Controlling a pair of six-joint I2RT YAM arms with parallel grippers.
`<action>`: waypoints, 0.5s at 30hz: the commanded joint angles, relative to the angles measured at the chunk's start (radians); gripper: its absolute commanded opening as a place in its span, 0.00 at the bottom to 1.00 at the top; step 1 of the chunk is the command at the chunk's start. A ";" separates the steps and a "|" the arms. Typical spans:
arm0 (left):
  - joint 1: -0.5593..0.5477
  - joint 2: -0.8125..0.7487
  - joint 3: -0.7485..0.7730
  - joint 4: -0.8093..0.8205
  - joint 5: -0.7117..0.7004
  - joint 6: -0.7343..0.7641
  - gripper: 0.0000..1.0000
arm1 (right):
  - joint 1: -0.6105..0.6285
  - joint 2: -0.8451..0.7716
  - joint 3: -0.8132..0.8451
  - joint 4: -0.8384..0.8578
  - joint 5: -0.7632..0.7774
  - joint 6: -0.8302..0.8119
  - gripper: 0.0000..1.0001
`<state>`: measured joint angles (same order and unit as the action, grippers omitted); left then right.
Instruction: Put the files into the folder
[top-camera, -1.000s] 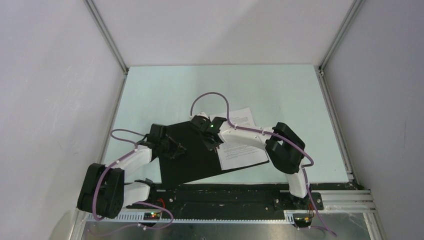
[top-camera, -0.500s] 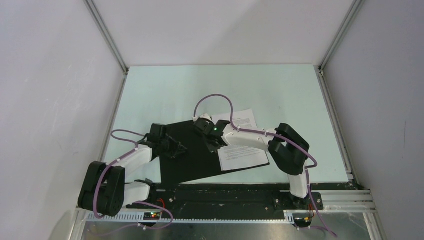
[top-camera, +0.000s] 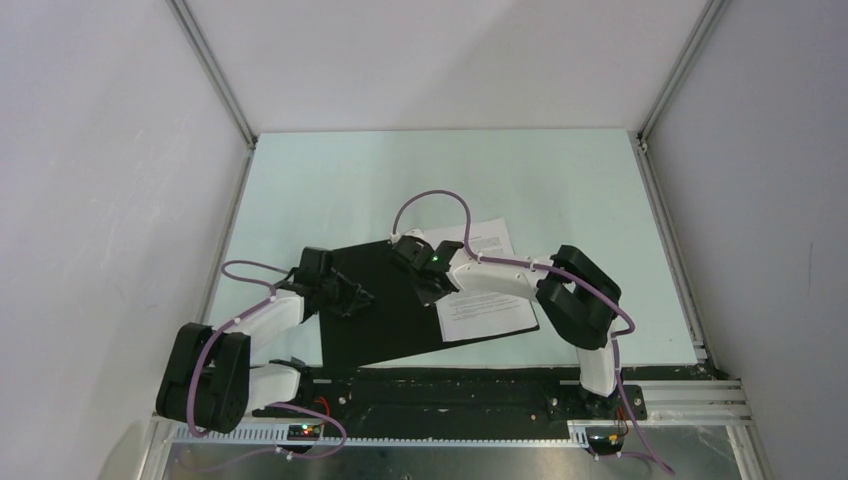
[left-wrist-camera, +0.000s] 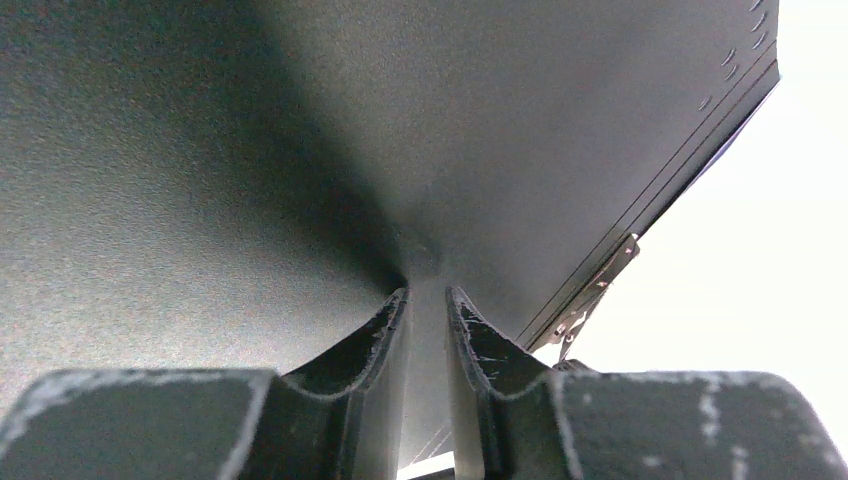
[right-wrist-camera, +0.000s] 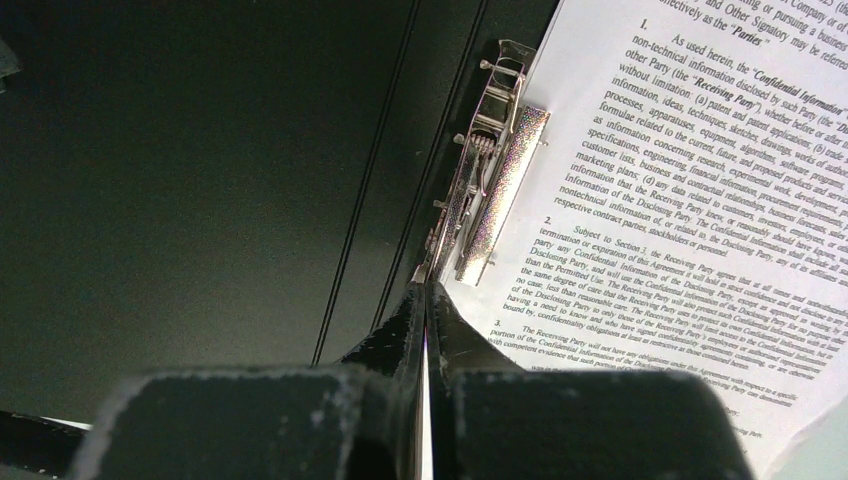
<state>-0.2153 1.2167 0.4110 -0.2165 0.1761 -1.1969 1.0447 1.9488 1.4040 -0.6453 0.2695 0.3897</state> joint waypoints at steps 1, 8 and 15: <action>0.019 0.029 -0.048 -0.088 -0.120 0.025 0.27 | -0.022 0.027 -0.067 -0.093 -0.018 0.009 0.00; 0.019 0.031 -0.046 -0.089 -0.121 0.027 0.27 | -0.040 0.030 -0.088 -0.061 -0.048 0.017 0.00; 0.019 0.024 -0.050 -0.088 -0.119 0.032 0.27 | -0.045 0.033 -0.099 -0.026 -0.106 0.029 0.00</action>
<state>-0.2138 1.2171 0.4107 -0.2161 0.1780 -1.1965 1.0122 1.9423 1.3666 -0.6029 0.2008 0.4084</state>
